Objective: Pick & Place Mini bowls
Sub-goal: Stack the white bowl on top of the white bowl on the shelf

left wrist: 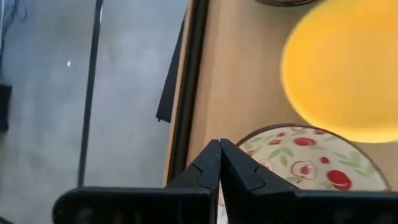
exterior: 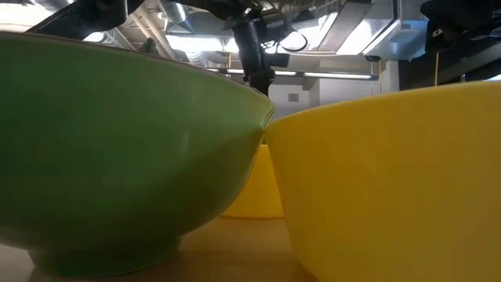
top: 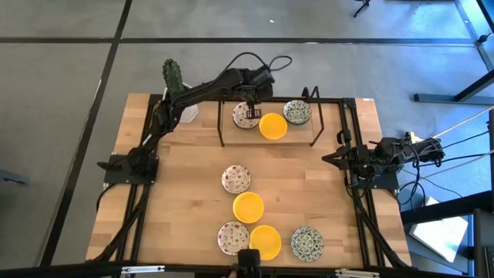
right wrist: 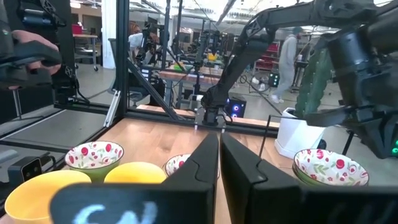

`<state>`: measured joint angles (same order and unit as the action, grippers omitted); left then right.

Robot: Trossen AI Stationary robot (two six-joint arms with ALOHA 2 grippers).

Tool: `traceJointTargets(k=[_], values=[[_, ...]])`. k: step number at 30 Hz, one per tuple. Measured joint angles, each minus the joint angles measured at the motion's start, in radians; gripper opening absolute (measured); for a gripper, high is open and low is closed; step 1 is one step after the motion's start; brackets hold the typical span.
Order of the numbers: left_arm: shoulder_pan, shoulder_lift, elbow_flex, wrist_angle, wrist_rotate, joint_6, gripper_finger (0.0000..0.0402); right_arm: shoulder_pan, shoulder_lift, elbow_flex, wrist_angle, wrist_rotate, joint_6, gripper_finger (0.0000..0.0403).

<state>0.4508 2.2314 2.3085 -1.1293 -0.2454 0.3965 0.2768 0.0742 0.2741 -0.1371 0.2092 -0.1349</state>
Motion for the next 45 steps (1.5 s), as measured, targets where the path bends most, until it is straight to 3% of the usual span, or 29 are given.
traceJointTargets(k=[11,18,27,34,36,41,45], values=[[0.022,0.000,-0.047,0.018,-0.008,-0.061,0.0002,0.000,0.000,0.000,-0.003,0.000,0.000,0.0019],[0.023,0.003,-0.202,0.084,-0.101,-0.011,0.0002,0.000,0.000,0.000,-0.003,0.000,0.000,0.0019],[0.012,-0.026,-0.213,0.128,-0.176,0.000,0.0003,0.000,0.000,0.000,-0.003,0.000,-0.005,0.0019],[-0.076,-0.097,-0.211,0.067,-0.196,-0.192,0.0002,0.000,0.000,0.000,-0.003,0.000,-0.003,0.0019],[-0.121,-0.100,-0.213,0.020,-0.242,-0.246,0.0002,0.000,0.000,0.000,-0.003,0.000,-0.003,0.0019],[-0.224,-0.096,-0.311,0.012,-0.490,-0.289,0.0002,0.000,0.000,0.000,-0.003,-0.001,0.004,0.0019],[-0.246,-0.097,-0.382,0.025,-0.545,-0.318,0.0002,0.000,0.000,0.000,-0.003,-0.003,0.004,0.0019]])
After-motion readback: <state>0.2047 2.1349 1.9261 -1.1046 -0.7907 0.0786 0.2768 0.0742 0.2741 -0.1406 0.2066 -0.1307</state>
